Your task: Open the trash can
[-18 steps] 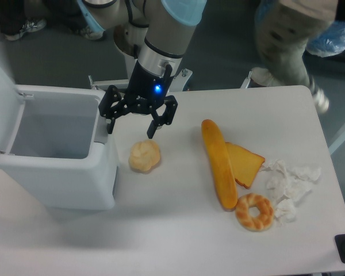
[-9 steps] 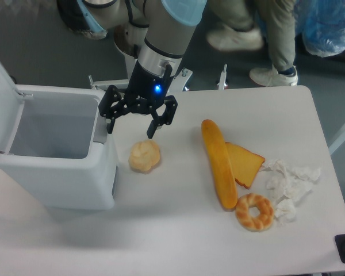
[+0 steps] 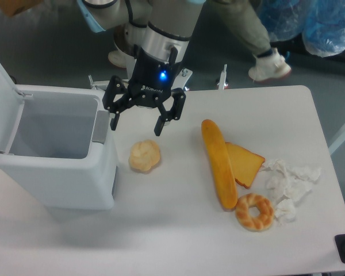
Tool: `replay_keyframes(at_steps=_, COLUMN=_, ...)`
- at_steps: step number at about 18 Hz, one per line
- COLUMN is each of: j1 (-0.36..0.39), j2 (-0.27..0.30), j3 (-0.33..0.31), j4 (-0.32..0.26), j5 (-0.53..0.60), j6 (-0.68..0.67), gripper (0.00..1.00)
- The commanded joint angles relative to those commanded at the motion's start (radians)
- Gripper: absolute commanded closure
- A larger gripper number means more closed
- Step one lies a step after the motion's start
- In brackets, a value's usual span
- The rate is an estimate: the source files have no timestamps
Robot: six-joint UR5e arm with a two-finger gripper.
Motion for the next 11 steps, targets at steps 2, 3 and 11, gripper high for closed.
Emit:
replay_keyframes(at_steps=2, j1=0.009, j2=0.006, j3=0.003, j4=-0.003, j5=0.041, j6=0.112, gripper=0.00)
replay_keyframes(at_steps=3, j1=0.011, j2=0.011, j3=0.003, j4=-0.002, j5=0.058, j6=0.156, gripper=0.00)
replay_keyframes(at_steps=11, j1=0.011, j2=0.037, j3=0.005, j4=-0.006, j5=0.297, j6=0.480, gripper=0.00)
